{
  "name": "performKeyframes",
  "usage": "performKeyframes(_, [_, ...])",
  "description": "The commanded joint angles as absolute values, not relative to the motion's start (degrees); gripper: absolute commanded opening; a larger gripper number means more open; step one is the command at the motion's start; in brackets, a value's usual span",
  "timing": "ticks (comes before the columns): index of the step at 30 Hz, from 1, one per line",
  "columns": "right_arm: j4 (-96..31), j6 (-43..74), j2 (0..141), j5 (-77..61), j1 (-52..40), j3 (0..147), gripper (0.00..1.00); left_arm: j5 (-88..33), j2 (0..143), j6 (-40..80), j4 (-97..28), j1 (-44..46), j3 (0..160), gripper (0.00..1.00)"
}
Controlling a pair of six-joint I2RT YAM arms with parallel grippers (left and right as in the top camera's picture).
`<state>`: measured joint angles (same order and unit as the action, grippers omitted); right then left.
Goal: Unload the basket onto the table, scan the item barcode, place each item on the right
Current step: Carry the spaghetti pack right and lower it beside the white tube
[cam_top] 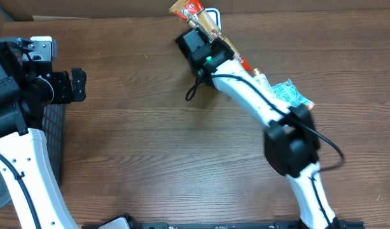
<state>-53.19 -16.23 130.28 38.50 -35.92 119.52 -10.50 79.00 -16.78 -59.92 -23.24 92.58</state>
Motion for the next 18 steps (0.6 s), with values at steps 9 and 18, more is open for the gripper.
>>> performKeyframes(9, [-86.2, -5.3, 116.0, -2.3, -31.5, 117.0, 0.04, -11.0, 79.1, -17.8, -59.8, -23.2, 93.4, 1.00])
performKeyframes(18, [-73.7, 4.1, 116.0, 2.4, -22.8, 92.4, 0.04, -11.0, 79.1, -17.8, -59.8, -23.2, 93.4, 1.00])
